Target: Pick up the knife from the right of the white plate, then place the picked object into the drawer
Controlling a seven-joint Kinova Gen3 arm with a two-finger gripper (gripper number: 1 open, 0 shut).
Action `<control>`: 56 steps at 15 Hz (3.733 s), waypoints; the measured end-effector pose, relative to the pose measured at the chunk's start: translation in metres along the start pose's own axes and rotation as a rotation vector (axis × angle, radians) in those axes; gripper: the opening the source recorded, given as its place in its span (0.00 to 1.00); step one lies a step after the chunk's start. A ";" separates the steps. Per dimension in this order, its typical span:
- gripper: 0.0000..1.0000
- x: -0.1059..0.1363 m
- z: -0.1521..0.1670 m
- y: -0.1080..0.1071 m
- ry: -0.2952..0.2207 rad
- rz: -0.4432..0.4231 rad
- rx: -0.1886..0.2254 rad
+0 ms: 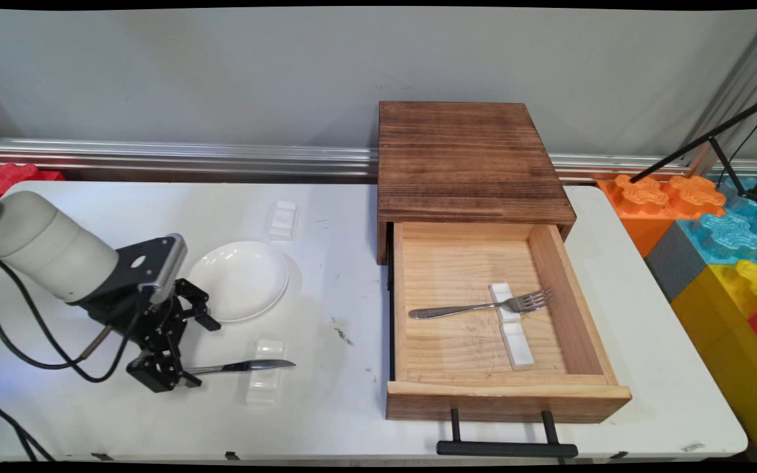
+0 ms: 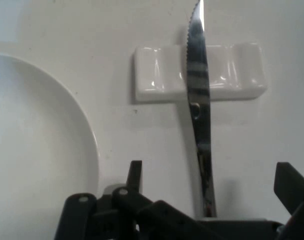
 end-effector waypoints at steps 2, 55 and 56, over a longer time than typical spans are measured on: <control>1.00 0.001 0.005 -0.001 -0.005 0.005 0.000; 0.00 0.164 -0.061 -0.037 0.004 -0.120 0.014; 0.00 0.175 -0.061 -0.038 0.012 -0.120 0.014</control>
